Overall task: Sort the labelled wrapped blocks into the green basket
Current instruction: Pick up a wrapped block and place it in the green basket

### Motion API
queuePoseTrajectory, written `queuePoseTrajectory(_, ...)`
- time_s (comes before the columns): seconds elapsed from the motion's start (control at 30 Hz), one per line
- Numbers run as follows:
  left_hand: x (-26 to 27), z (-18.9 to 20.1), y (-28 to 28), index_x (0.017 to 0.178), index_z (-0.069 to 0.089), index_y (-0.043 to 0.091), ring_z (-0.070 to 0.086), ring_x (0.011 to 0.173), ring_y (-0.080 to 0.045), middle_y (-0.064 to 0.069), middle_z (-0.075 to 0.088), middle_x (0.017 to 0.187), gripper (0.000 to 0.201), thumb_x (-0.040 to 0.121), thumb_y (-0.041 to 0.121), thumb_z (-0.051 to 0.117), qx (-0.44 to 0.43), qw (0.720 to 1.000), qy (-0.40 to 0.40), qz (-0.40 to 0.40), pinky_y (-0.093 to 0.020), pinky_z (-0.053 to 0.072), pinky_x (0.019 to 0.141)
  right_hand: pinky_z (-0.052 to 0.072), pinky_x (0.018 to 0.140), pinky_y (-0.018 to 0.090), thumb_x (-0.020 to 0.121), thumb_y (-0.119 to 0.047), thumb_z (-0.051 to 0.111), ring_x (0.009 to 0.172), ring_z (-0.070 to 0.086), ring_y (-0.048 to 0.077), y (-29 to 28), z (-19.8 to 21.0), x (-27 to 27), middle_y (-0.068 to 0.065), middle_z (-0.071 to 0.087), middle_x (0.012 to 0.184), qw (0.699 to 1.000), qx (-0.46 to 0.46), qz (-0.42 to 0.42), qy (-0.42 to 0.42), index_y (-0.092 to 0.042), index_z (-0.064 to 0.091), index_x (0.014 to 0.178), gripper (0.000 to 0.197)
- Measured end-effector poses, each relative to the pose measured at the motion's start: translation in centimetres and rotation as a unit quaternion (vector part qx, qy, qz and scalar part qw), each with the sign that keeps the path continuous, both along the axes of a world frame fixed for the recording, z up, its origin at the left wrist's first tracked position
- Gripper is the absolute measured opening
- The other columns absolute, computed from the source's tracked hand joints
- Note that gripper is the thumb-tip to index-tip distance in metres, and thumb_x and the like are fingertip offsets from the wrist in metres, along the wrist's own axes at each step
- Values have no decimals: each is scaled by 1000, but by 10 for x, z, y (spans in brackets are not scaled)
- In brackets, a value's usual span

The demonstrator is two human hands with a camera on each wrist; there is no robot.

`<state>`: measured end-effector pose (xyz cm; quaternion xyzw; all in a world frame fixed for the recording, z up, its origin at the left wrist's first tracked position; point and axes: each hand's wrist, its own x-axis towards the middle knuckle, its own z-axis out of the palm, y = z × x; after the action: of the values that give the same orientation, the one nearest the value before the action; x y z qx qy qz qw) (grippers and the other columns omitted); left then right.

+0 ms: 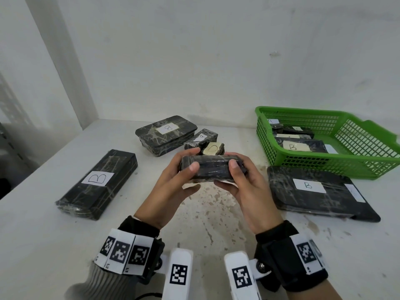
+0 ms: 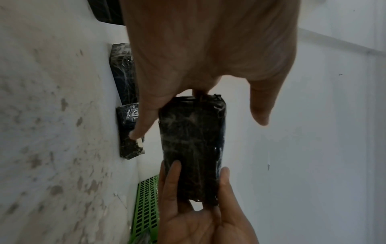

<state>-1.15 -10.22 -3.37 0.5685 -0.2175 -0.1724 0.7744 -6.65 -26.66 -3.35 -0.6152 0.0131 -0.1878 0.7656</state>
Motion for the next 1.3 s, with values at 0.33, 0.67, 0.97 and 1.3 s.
queuePoseTrajectory(0.33, 0, -2, -4, 113, 66, 6, 67, 102, -27, -18, 69, 111, 33, 84, 18, 59, -13, 996, -22, 80, -40, 55, 93, 58, 80, 38, 93, -23, 57, 93, 68, 23, -1, -7, 3, 7, 70, 96, 999, -5, -46, -10, -10, 66, 98, 16)
queuePoseTrajectory(0.67, 3, -6, -6, 110, 68, -1, 69, 93, -25, -21, 71, 106, 21, 92, 3, 58, 0, 990, -25, 138, -32, 59, 78, 54, 91, 47, 77, -57, 62, 94, 68, 26, 5, -6, 1, 9, 71, 92, 999, -9, -45, 15, -13, 66, 90, 47)
queuePoseTrajectory(0.97, -2, -3, -10, 103, 71, 5, 69, 85, -22, -11, 71, 94, 27, 81, 21, 74, 8, 993, -23, 120, -45, 58, 83, 52, 83, 55, 93, -23, 63, 78, 61, 24, 0, -11, 2, 8, 64, 78, 994, -44, -95, 22, -4, 62, 85, 21)
queuePoseTrajectory(1.3, -2, -3, -10, 95, 71, 3, 69, 77, -18, -5, 71, 85, 24, 79, 21, 70, 22, 993, -17, 116, -33, 59, 74, 51, 73, 38, 84, -24, 74, 75, 57, 20, 7, -15, 1, 9, 59, 76, 993, -61, -97, 23, -3, 56, 81, 28)
